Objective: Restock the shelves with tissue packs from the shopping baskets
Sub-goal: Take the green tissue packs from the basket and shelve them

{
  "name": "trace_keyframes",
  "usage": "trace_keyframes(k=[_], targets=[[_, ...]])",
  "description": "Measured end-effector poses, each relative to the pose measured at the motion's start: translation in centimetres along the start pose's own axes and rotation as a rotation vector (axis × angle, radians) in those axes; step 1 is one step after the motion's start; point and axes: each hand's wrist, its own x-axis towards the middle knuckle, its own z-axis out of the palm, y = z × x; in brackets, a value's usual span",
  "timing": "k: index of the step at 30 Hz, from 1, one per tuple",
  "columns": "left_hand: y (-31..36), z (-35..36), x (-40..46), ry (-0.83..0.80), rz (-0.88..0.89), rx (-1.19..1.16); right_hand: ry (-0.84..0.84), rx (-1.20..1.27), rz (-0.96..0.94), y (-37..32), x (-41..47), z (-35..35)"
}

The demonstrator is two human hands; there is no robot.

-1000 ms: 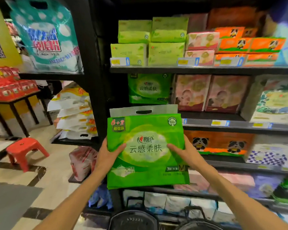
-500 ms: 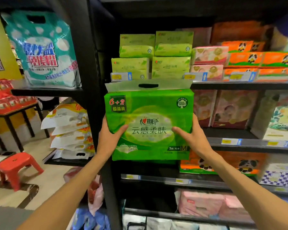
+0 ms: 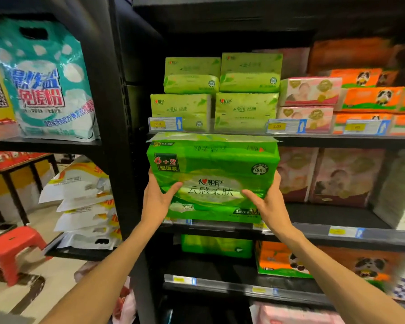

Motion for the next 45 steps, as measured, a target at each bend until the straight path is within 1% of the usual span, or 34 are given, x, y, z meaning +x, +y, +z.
trace_keyframes(k=[4, 8, 12, 18, 22, 26, 28, 31, 33, 35, 39, 43, 45], targets=[[-0.5, 0.8, 0.8, 0.034, -0.005, -0.004, 0.040, 0.002, -0.009, 1.2, 0.4, 0.7], [-0.9, 1.1, 1.0, 0.060, 0.009, -0.007, 0.044, 0.025, -0.013, 1.9, 0.8, 1.0], [-1.6, 1.4, 1.5, 0.047, 0.028, 0.019, 0.023, 0.034, -0.013, 2.2, 1.8, 1.2], [-4.3, 2.4, 1.5, -0.004, -0.055, 0.081, -0.071, -0.037, 0.009, 4.5, 1.4, 2.3], [-5.4, 2.7, 3.3, -0.046, -0.075, 0.053, -0.093, -0.048, 0.076, 5.4, 3.1, 3.2], [-6.0, 3.6, 4.8, -0.107, -0.159, 0.075, -0.202, -0.094, 0.169, 6.9, 4.4, 3.1], [-6.7, 4.3, 4.7, -0.139, -0.168, 0.113, -0.246, -0.129, 0.187, 7.9, 4.2, 3.0], [-8.3, 5.3, 5.3, -0.187, -0.205, 0.209, -0.265, -0.192, 0.195, 8.9, 4.2, 2.9], [-9.0, 6.0, 5.7, -0.172, -0.235, 0.250, -0.259, -0.210, 0.209, 9.2, 4.5, 3.1], [-9.2, 6.7, 6.4, -0.152, -0.227, 0.272, -0.265, -0.221, 0.248, 9.7, 5.3, 3.4], [-9.9, 8.2, 7.9, -0.146, -0.188, 0.248, -0.270, -0.350, 0.333, 10.9, 7.5, 4.2], [-10.9, 9.7, 9.9, -0.100, -0.175, 0.202, -0.310, -0.502, 0.432, 12.0, 9.5, 5.3], [-11.5, 10.4, 11.0, -0.090, -0.196, 0.202, -0.328, -0.501, 0.463, 13.3, 10.6, 6.1]])
